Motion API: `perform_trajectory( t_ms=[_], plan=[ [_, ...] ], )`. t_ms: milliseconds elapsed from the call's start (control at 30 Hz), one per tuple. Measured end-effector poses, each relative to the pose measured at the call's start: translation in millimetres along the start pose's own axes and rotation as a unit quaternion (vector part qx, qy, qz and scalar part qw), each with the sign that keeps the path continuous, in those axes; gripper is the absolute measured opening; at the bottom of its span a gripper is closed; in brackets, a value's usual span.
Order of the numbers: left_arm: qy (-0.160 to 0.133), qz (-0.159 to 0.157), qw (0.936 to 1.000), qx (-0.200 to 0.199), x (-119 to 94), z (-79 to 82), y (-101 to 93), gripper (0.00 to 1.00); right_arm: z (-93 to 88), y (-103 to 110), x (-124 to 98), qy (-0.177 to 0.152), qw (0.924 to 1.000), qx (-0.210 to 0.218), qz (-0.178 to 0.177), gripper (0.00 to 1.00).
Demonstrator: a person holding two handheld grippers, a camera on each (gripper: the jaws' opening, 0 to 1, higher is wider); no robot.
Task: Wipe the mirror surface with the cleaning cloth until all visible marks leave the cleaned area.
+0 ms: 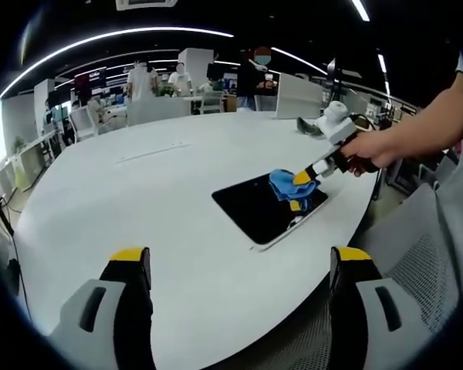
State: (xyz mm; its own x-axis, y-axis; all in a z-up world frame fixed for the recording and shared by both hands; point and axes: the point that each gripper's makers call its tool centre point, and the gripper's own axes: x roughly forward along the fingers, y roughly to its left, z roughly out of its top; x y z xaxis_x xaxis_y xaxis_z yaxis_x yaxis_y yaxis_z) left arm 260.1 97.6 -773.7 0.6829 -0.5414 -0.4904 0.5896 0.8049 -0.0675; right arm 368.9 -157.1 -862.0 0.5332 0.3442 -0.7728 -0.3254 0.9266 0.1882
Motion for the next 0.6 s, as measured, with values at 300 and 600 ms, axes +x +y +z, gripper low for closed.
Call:
perform_trajectory(
  t_ms=[300,600],
  plan=[
    [0.004,-0.001,1.0,0.005,1,-1.4,0.7,0.96,-1.7,-14,-4,0.003,0.9999,0.009,-0.01,0.03],
    [0.005,0.002,1.0,0.005,3,-1.6,0.9,0.96,-1.1,-19,-5,0.009,0.9998,0.014,-0.01,0.03]
  ],
)
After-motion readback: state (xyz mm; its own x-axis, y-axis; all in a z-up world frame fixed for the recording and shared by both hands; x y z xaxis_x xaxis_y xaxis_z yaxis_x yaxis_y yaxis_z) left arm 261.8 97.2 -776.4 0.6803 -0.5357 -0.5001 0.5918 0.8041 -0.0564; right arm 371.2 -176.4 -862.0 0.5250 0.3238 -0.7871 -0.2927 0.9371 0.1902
